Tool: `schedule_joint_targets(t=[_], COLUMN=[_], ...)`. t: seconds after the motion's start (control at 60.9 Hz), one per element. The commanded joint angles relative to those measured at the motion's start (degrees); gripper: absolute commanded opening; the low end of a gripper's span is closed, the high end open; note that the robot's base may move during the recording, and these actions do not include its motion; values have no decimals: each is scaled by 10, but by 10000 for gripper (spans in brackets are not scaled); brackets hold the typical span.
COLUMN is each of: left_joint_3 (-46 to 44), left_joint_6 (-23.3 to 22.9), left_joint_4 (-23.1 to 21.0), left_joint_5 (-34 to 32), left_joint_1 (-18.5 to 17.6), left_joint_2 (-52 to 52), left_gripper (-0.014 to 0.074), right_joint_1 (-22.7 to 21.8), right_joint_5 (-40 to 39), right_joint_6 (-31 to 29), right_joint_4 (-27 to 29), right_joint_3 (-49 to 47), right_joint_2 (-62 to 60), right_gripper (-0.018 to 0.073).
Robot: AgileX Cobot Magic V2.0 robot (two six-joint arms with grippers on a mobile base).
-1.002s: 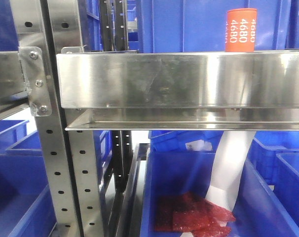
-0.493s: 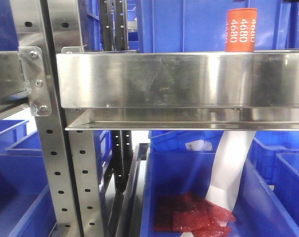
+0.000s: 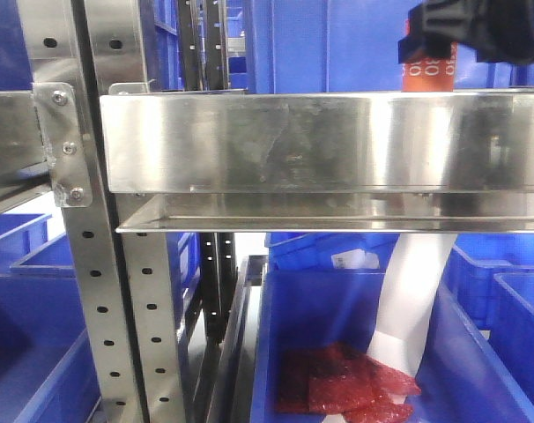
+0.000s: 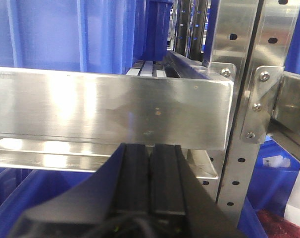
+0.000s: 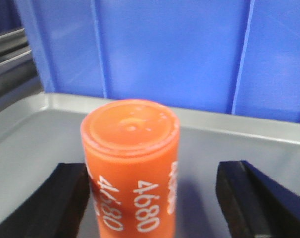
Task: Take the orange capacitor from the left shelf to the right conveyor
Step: 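Close the right gripper around the orange capacitor, then lift the capacitor with the right gripper and withdraw from the shelf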
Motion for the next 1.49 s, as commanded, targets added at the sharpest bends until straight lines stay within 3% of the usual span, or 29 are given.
schedule_joint_targets(t=[0.0,0.213,0.657,0.838,1.215,1.478], left_joint_3=[-3,-3,-3,-3,-3,-3], left_joint_6=[-1,-1,-1,-1,-1,-1], left_joint_4=[-2,-2,-2,-2,-2,-2], left_joint_5=[-51,-51,-51,-51,-51,-51], left_joint_1=[1,1,1,1,1,1], left_joint_2=[-7,-7,-7,-7,-7,-7], left_gripper=[-127,-127,-127,-127,-127,-127], right_joint_1=[-4,-4,-4,-3,-3,-3], right_joint_5=[-86,-90,-62,0,243,285], right_joint_6=[19,29,29,29,28,28], right_joint_4=[-3,-4,-34,-56,-63,-63], right_joint_3=[-21,-34,-89,-89,-78,38], right_joint_2=[-3,24,44,-11,-262,-462], right_gripper=[619,552,49,48,48,48])
